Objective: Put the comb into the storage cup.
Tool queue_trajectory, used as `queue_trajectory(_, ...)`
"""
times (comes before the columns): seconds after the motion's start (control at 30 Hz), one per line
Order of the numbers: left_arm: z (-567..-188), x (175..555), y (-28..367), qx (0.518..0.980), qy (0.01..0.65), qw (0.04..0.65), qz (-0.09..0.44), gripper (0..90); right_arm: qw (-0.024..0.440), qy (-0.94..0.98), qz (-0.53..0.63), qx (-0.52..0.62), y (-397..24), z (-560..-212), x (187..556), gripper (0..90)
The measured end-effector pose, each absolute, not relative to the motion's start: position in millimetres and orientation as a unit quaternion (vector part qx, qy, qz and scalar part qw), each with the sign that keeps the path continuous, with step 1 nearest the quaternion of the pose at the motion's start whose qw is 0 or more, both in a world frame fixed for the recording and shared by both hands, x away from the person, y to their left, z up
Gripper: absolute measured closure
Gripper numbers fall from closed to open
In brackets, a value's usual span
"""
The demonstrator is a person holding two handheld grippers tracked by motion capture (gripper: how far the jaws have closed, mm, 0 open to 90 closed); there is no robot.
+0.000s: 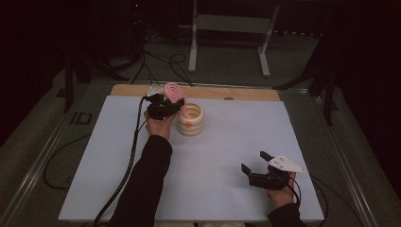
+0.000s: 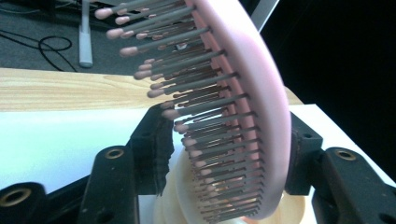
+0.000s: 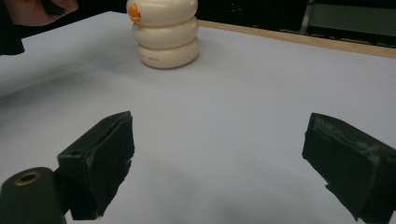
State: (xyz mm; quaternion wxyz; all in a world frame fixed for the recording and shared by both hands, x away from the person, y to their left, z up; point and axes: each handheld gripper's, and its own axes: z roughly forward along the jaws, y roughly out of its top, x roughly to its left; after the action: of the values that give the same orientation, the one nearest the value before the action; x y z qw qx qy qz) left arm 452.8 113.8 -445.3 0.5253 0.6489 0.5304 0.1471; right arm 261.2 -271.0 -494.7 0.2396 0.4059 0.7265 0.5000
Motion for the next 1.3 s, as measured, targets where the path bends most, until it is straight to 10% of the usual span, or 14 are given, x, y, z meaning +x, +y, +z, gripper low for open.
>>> queue_trajectory(0.93,-437,441,119,0.694,0.509,0.473,0.187,3.4,0.240,0.728,0.498,0.405,-270,-495,261,9.1)
queue_trajectory(1.3,-437,432,121,0.715,0.487,0.455,0.210,0.4,0.240,0.729,0.498,0.404,-270,-495,261,9.1)
